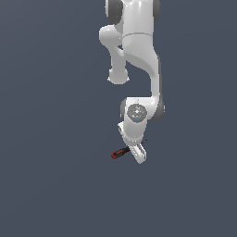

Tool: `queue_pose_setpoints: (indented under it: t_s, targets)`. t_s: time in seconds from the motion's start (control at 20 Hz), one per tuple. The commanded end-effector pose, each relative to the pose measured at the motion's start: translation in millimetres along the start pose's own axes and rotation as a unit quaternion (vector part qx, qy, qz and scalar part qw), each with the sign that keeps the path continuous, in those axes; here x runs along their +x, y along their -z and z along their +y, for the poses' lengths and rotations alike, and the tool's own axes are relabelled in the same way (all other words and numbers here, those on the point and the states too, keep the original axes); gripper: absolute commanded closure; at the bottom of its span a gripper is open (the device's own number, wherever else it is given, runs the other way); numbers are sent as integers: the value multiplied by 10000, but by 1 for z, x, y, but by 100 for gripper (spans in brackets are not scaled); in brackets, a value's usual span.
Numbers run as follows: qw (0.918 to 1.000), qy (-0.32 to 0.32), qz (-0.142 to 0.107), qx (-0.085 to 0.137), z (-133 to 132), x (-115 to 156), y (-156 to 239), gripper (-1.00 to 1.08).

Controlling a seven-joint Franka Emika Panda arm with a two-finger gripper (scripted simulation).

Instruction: Pick up the object and move it to a goal position.

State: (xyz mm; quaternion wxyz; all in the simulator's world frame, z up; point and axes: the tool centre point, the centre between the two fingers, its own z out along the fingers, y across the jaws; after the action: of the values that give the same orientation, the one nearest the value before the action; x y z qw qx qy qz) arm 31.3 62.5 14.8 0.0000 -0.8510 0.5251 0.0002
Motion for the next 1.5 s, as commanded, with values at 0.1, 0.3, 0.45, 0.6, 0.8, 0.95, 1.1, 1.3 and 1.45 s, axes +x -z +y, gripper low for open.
queue_pose_setpoints:
  t_s: [0.1,0.3,0.45,0.6,0.8,0.95,1.1,1.3,1.45]
  targets:
    - [10000,0,1,1,0,0,1,108]
    - [10000,0,1,1,1,-2,9,108]
    - [10000,0,-1,1,2,-4,21,108]
    - [10000,0,-1,1,4,-8,38,108]
    - [10000,-3,-5,2,7,-13,69,108]
    - [10000,-3,-5,2,10,-19,99,108]
    - [10000,-5,-6,2,14,-26,134,108]
    - [10000,-8,-4,1,19,-34,183,108]
    - [10000,-10,1,0,22,-41,220,108]
